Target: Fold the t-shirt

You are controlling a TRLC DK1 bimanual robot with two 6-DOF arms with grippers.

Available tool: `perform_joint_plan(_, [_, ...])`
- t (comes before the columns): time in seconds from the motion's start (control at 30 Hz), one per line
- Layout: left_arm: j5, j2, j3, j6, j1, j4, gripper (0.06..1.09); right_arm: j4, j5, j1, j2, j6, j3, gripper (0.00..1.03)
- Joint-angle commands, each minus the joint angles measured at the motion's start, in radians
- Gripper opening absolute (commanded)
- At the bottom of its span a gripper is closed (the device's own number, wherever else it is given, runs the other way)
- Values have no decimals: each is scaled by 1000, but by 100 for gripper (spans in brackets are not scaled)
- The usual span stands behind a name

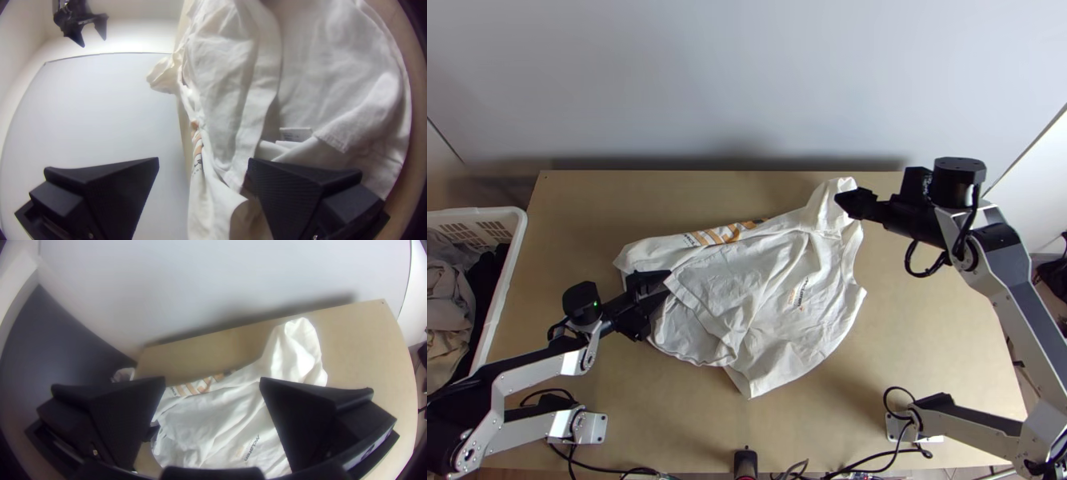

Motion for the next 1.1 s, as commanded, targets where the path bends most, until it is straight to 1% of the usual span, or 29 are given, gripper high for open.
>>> perform_joint_plan(0.0, [7,62,3,107,27,-4,103,-17,-15,-16,-22,5,5,98])
perform_joint_plan(0.07, [7,71,6,135,36,-4,103,-23,-18,-21,-28,5,8,98])
perform_joint_plan(0.17, [2,92,16,144,45,-4,103,-28,-22,-29,-29,5,14,98])
perform_joint_plan(0.23, [2,120,26,183,61,1,103,-34,-27,-30,-29,3,23,98])
perform_joint_plan(0.3, [-1,128,32,183,62,1,103,-35,-28,-30,-29,5,28,98])
perform_joint_plan(0.5, [-84,180,82,134,9,26,103,-38,-33,-24,-23,5,37,98])
perform_joint_plan(0.63, [-206,209,118,6,-79,87,103,-38,-33,-24,-22,3,35,98])
perform_joint_plan(0.7, [-237,214,133,-29,-108,96,103,-40,-33,-27,-22,3,34,98])
perform_joint_plan(0.73, [-254,221,142,-32,-119,99,100,-41,-33,-29,-23,3,34,98])
perform_joint_plan(0.77, [-265,234,145,-35,-129,118,90,-41,-33,-30,-23,3,34,98])
perform_joint_plan(0.8, [-266,254,145,-46,-136,164,69,-41,-33,-32,-25,2,34,98])
perform_joint_plan(0.83, [-268,275,145,-51,-143,205,40,-41,-33,-35,-25,-1,34,98])
perform_joint_plan(0.87, [-274,280,151,-51,-154,207,10,-43,-31,-36,-26,-3,34,98])
perform_joint_plan(0.97, [-288,258,148,-60,-168,207,10,-46,-33,-50,-28,-9,31,98])
perform_joint_plan(1.03, [-332,246,145,-69,-182,207,10,-46,-33,-53,-28,-9,28,98])
perform_joint_plan(1.07, [-332,235,142,-72,-182,207,10,-46,-33,-55,-26,-11,28,98])
